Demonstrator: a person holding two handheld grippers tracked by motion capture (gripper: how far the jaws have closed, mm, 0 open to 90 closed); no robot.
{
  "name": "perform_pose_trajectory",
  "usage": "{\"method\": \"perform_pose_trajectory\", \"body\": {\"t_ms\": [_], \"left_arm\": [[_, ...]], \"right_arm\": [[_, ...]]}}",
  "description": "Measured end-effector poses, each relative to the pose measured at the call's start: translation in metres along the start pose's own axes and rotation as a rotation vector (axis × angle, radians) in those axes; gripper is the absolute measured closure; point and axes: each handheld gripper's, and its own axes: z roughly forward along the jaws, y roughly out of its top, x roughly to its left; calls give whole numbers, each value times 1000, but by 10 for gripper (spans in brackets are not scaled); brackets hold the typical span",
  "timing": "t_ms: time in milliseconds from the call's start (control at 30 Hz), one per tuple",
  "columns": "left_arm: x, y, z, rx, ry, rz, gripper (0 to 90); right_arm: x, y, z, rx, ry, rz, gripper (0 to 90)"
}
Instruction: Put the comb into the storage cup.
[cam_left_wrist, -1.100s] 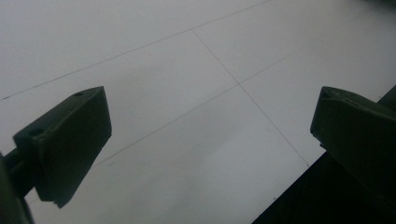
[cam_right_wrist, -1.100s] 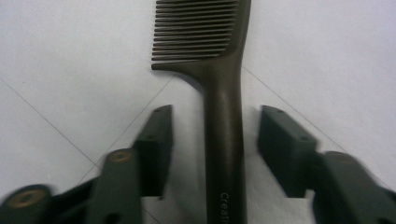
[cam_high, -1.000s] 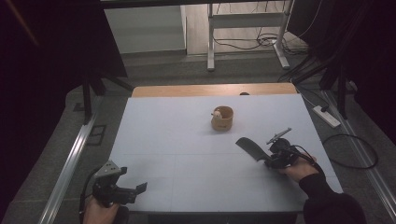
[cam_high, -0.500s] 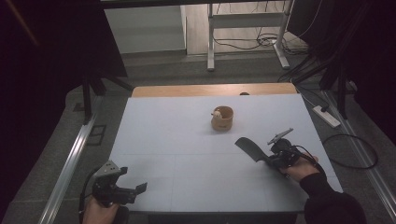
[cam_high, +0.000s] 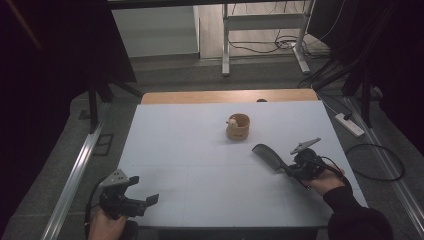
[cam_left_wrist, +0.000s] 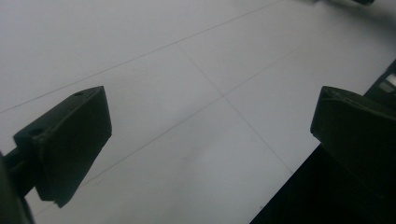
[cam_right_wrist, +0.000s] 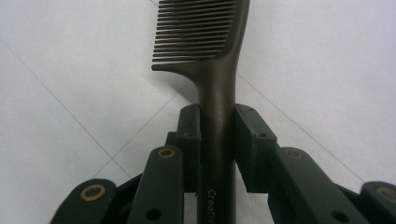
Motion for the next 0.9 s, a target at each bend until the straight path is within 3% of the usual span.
{"method": "perform_pose_trajectory", "body": {"t_ms": [67, 167, 367, 533, 900], "left_arm": [[1, 2, 2, 0, -19, 1, 0], [2, 4, 3, -4, -12, 14, 0], [4, 11, 3, -47, -21, 20, 0], [3, 18, 5, -32, -4, 18, 0], [2, 38, 14, -12, -21, 47, 0]], "right_arm": [[1, 0, -3, -15, -2, -9, 726], [3, -1, -6, -35, -2, -24, 726], [4, -3, -13, -70, -5, -43, 726], [6, -4, -19, -105, -4, -52, 726], [11, -3, -27, -163, 11, -58, 726]]}}
